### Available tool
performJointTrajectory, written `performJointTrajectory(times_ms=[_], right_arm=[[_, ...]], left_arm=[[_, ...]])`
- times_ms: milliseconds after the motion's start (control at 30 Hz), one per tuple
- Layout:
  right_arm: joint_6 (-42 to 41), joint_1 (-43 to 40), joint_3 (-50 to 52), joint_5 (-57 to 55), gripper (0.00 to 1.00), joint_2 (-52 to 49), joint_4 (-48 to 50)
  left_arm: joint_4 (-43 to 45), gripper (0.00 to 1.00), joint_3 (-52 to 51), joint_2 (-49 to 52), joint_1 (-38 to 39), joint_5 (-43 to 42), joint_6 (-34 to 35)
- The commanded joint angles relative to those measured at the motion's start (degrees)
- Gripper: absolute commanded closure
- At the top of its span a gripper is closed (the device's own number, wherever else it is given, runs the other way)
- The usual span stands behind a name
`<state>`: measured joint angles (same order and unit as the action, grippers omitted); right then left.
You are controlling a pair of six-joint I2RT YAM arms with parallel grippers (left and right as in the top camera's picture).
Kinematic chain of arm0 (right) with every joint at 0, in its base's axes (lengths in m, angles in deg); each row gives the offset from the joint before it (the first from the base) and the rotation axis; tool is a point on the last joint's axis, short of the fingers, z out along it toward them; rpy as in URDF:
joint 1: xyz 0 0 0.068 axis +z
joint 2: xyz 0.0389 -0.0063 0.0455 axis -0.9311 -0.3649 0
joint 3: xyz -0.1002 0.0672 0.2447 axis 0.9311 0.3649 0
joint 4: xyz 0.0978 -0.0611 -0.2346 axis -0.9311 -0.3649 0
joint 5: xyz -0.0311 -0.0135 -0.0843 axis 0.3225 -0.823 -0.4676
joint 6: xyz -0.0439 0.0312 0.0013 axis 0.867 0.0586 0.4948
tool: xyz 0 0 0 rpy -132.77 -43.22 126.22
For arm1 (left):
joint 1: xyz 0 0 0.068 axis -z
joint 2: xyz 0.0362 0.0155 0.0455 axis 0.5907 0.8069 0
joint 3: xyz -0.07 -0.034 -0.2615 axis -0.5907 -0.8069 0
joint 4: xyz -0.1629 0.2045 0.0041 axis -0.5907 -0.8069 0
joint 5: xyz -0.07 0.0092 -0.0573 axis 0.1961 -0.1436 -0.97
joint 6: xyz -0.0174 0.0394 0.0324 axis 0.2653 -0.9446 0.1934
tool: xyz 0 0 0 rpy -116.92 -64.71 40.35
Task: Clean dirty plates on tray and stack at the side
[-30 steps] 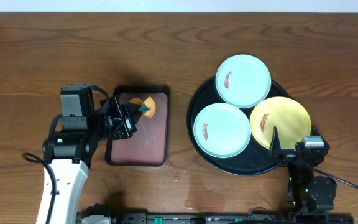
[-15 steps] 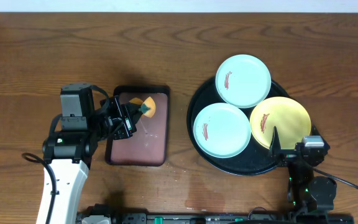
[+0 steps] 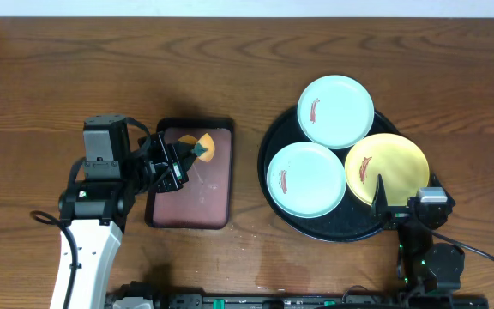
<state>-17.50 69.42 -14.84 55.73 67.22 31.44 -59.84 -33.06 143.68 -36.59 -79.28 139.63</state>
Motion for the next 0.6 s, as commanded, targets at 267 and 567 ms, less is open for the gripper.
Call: performJointTrajectory(times_ms=[267, 567], right_arm=[[0.46, -0.20, 0.24, -0.37, 0.01, 0.20, -0.07], [0.46, -0.20, 0.24, -0.37, 0.01, 0.20, -0.07]], left_arm=[[0.13, 0.92, 1.05, -0.26, -0.35, 0.04, -0.79], [0.13, 0.92, 1.05, -0.26, -0.35, 0.04, -1.40]])
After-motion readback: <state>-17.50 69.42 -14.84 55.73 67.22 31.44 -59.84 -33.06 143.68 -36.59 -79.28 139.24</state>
